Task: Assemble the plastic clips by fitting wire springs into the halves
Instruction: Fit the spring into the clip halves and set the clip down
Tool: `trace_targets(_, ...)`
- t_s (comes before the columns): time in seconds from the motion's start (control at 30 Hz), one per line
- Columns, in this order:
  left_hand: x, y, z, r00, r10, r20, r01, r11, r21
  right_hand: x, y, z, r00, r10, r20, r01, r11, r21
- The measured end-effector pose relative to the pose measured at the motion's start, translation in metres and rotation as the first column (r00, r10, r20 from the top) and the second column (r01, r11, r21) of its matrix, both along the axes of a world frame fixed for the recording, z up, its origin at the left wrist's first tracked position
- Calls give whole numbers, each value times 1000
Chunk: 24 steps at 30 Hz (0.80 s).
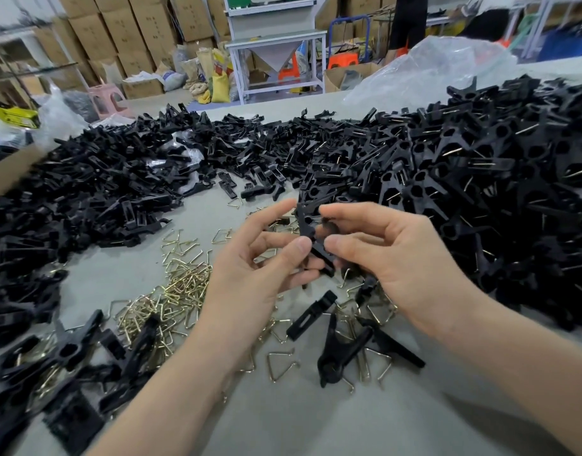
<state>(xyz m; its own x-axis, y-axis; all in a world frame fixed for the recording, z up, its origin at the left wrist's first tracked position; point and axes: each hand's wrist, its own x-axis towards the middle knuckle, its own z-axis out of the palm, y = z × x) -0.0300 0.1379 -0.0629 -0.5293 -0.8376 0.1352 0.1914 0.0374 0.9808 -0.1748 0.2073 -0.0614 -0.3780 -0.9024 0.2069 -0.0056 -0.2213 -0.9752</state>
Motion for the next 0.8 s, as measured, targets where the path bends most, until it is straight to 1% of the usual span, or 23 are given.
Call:
trace_targets(0.1, 1, -2, 1, 1000, 4, -18, -3, 999, 49, -4, 1, 4, 996, -57, -68, 52, 995, -82)
trace_targets(0.17, 1, -2, 2, 1000, -1, -19, 3, 996, 88, -5, 1, 6, 994, -57, -97, 46, 993, -109)
trace_targets(0.23, 1, -3, 1, 1000, -18, -19, 20, 994, 109, -4, 2, 8, 977, -40, -211, 14, 992, -124)
trace_targets(0.33, 1, -5, 1, 999, -37, -24, 39, 991, 124, 0, 5, 9, 908, 7, -419, -60, 992, -114)
trace_targets(0.4, 2, -6, 2, 999, -42, -25, 45, 989, 140, 0, 6, 9, 864, 27, -502, -90, 991, -102)
trace_targets(0.43, 2, -7, 2, 999, -42, -27, 46, 987, 152, 1, 7, 8, 854, 31, -519, -98, 990, -102)
trace_targets(0.5, 2, -7, 3, 998, -51, -48, 59, 981, 185, 2, 8, 9, 850, 15, -527, -93, 988, -122)
trace_targets(0.6, 1, -6, 3, 995, -68, -71, 82, 972, 220, 2, 7, 10, 847, -50, -529, -35, 988, -150)
trace_targets(0.7, -1, -4, 2, 998, -55, -36, 62, 976, 207, -2, 5, 11, 915, -21, -404, -33, 991, -126)
trace_targets(0.8, -1, -5, 3, 1000, -23, -16, 25, 981, 190, -6, 3, 11, 953, 4, -302, -42, 992, -122)
